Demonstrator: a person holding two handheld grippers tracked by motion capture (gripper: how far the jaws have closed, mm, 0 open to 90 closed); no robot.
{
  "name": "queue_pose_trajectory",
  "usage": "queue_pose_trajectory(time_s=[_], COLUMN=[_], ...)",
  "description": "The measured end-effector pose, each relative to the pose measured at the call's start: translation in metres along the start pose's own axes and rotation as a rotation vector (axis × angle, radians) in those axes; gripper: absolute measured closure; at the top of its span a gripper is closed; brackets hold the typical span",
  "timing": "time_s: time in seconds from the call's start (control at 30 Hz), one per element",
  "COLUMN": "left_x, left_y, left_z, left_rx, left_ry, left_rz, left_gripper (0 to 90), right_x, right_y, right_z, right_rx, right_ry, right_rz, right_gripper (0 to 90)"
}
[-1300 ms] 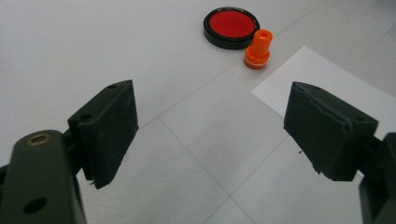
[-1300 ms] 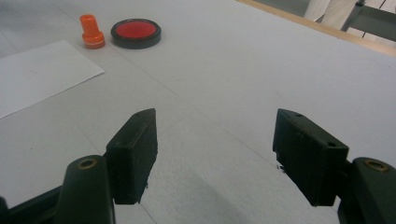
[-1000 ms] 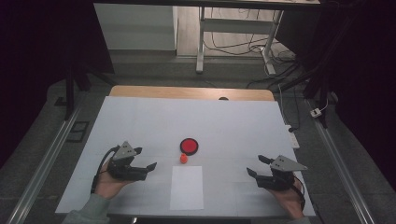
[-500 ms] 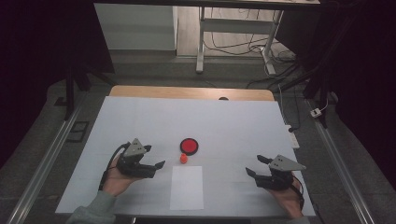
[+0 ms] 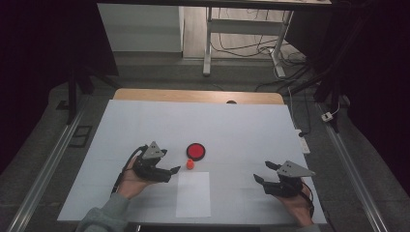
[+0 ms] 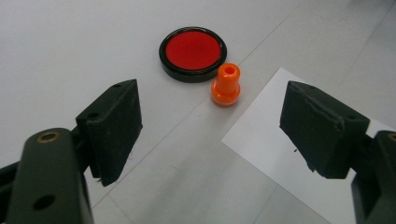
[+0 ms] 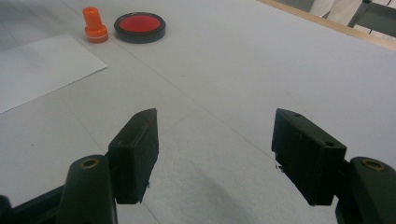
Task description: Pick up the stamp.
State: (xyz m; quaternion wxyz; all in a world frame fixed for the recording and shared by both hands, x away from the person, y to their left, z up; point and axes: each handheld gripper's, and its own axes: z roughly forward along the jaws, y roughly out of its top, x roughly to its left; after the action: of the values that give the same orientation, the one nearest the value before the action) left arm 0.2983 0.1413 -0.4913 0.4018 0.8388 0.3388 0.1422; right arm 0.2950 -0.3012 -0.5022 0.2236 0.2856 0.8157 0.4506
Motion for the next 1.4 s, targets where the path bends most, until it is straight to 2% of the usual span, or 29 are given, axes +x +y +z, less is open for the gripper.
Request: queue_pose_trajectory(time_s=[0.5,0.63,0.9,1.17,1.4], left_x=[-0.007,-0.012,-0.015,-0.016,-0.017], left_y=[0.013,0.017,0.024,0.032,0.032], left_z=[0.021,0.025,0.034,0.044,0.049], left_rx=[0.018,0.027,0.022,0.023,0.033], left_ry=[-0.030,-0.019,-0.046,-0.054,-0.062], left_rz=[0.022,0.047,0.045,0.049,0.058], left_gripper=[21.7,22.1,23.0,24.2,27.1], right_x=[0.000,0.001,0.002,0.001,0.001], right_y=[0.000,0.000,0.001,0.000,0.000], right_z=[0.001,0.001,0.001,0.001,0.001], right_rx=[-0.004,-0.001,0.005,0.002,0.004], right_ry=[-0.002,-0.002,-0.009,-0.005,-0.005], right_rz=[0.002,0.000,-0.002,0.001,-0.001], right_gripper=[31.6,31.7,31.8,31.8,31.8])
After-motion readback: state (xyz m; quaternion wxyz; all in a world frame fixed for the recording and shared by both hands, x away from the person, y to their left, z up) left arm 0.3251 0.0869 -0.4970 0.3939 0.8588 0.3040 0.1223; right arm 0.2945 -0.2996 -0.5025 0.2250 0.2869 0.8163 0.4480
